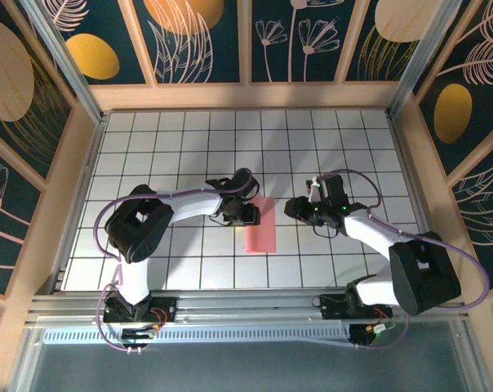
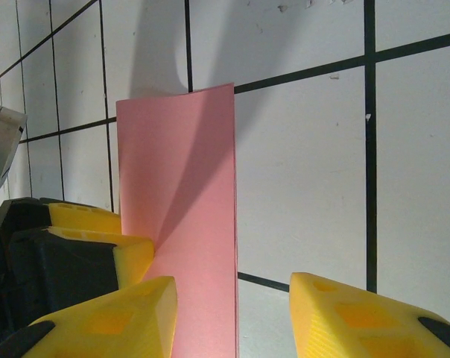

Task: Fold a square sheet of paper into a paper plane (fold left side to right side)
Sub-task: First fold in half a square sheet of paper at the center of the table, then hold the square sheet of paper at the center of the table.

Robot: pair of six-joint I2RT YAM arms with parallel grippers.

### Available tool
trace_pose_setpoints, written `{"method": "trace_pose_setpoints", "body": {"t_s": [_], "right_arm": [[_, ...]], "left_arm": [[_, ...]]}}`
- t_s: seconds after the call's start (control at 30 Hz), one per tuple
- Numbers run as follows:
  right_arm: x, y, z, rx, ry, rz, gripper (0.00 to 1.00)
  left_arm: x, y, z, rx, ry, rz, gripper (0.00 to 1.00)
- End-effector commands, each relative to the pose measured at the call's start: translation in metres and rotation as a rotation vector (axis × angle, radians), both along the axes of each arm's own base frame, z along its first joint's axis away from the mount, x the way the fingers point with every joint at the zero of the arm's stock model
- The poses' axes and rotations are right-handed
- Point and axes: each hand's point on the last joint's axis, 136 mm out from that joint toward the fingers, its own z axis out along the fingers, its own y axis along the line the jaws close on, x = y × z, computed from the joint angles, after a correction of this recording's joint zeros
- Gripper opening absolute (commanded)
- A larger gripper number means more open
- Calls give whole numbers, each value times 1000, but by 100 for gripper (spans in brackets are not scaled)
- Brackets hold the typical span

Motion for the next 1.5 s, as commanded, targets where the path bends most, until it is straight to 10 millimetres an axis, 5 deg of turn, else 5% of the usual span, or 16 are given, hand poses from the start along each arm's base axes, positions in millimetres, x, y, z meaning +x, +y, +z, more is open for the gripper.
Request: {"method": "trace_pose_setpoints", "body": {"t_s": [0.0, 1.17, 1.47], "right_arm": [[-2, -1, 1, 19, 1, -6, 45], [-8, 19, -2, 39, 29, 55, 44], [-16, 58, -8, 118, 64, 142, 16]], "left_arm": [[-26, -12, -47, 19, 75, -72, 47], [-36, -5, -59, 34, 130, -30, 48], [-35, -5, -58, 40, 125, -34, 48]]}}
